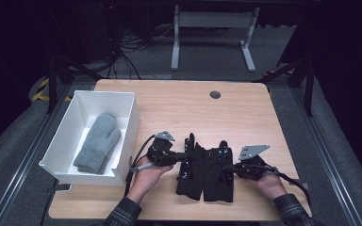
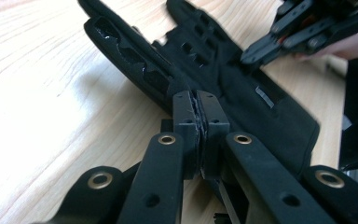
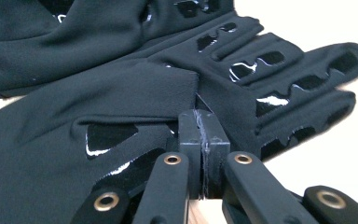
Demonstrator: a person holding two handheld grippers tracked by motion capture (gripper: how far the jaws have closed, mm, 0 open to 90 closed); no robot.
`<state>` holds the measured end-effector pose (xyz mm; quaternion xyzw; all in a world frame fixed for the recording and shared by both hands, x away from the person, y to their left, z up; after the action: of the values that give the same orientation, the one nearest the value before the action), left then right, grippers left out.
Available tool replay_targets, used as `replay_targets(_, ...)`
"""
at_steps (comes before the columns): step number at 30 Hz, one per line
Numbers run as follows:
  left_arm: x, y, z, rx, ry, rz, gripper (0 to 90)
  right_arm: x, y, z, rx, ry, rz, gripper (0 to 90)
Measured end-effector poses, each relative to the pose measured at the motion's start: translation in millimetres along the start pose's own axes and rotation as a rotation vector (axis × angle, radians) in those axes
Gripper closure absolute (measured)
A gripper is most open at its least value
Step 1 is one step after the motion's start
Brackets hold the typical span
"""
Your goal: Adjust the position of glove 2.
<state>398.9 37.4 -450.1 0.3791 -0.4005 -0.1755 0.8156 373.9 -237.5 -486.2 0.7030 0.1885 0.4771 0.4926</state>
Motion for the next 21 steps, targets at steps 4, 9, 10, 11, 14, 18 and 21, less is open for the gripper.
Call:
replay_targets(4,2.2,3.3,-0.1,-0.004,-0.003,0.01,88.4,3.2,-2.3,-0.9,0.012,0.01,0.004,90.0)
replay_targets(9,3.5,7.8,-1.2,0.001,-0.002,0.022,88.4,2.5,3.1,-0.5,0.002,0.017,0.012,90.0)
replay_targets(10,3.4,8.8,-1.4,0.0,0.0,0.021,88.4,0.5,6.6,0.8,-0.001,0.011,0.02,90.0)
replay_targets(11,3.1,9.7,-1.7,-0.001,0.001,0.027,88.4,-1.8,9.1,2.1,-0.004,0.006,0.02,90.0)
replay_targets(14,3.3,11.3,-1.1,-0.015,0.003,0.033,88.4,-10.7,12.5,5.1,-0.002,-0.009,0.012,90.0)
replay_targets(18,4.6,9.0,1.4,-0.024,-0.001,0.029,88.4,-12.4,9.6,3.7,0.008,-0.007,-0.001,90.0)
replay_targets(21,5.8,7.3,2.4,-0.031,-0.004,0.026,88.4,-11.8,8.8,3.2,0.017,-0.005,0.001,90.0)
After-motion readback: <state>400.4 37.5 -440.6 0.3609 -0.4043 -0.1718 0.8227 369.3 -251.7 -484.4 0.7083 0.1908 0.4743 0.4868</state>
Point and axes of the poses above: each handheld gripper's, and its own axes: y roughly backward along the jaws, x roughly out of its top, z roughly to its right, the point moved 4 cm from there along -y, roughly forward along the jaws, and after that the axes turned 15 degrees about -z, right-handed, at the moved point
